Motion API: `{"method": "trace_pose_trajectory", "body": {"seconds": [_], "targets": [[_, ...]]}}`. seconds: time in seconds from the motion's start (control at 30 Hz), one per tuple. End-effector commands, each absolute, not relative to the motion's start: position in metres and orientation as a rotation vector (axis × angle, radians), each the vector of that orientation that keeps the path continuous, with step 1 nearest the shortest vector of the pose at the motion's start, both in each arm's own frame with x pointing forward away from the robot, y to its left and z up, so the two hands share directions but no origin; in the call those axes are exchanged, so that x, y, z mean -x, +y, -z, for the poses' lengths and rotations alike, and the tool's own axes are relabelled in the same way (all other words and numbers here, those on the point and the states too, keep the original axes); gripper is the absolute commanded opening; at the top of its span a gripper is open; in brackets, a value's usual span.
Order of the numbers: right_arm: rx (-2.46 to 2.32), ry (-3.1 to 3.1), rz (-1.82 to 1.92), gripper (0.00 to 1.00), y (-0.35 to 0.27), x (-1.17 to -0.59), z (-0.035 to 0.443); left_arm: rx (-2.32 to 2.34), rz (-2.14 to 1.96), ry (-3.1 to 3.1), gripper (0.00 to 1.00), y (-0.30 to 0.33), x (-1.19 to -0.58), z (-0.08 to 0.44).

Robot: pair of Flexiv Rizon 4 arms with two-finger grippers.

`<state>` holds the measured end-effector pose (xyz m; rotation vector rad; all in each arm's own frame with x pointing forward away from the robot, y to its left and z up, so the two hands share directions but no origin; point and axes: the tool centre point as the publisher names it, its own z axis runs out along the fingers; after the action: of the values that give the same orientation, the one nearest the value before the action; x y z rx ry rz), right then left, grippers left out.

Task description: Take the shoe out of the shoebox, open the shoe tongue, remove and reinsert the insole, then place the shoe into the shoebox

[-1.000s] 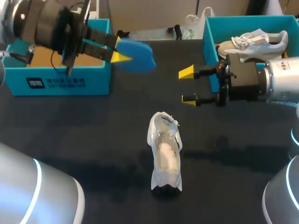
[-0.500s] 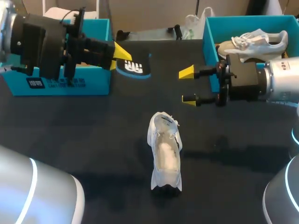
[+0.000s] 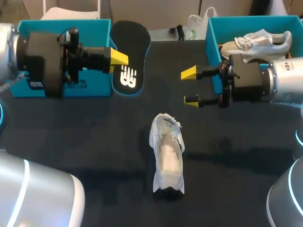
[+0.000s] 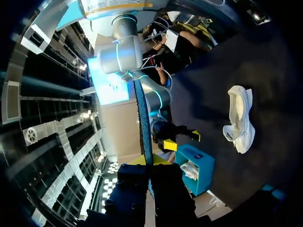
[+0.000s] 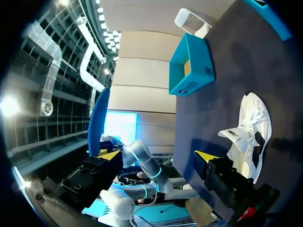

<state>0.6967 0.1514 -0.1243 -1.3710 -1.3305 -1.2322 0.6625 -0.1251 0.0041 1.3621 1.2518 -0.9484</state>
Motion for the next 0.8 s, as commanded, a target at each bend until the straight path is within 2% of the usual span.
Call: {"method": "trace_pose_trajectory", "body": {"seconds": [0.03,0.4,0.8], "targets": [[1.374,-1.329,1.234,1.00,0.153,-0.696,0.125,-1.282,0.994,1.155,0.00,-0.124,-0.657,0.009],[1.374,-1.329,1.234,1.00,0.153,-0.696,0.125,-1.231,0.949,1.131,0.00,-0.130,-0.667,0.070],[1.374,-1.329,1.234,1.00,0.153,-0.696,0.125,-1.231,0.949,1.131,0.00,-0.130,-0.667,0.070]]}}
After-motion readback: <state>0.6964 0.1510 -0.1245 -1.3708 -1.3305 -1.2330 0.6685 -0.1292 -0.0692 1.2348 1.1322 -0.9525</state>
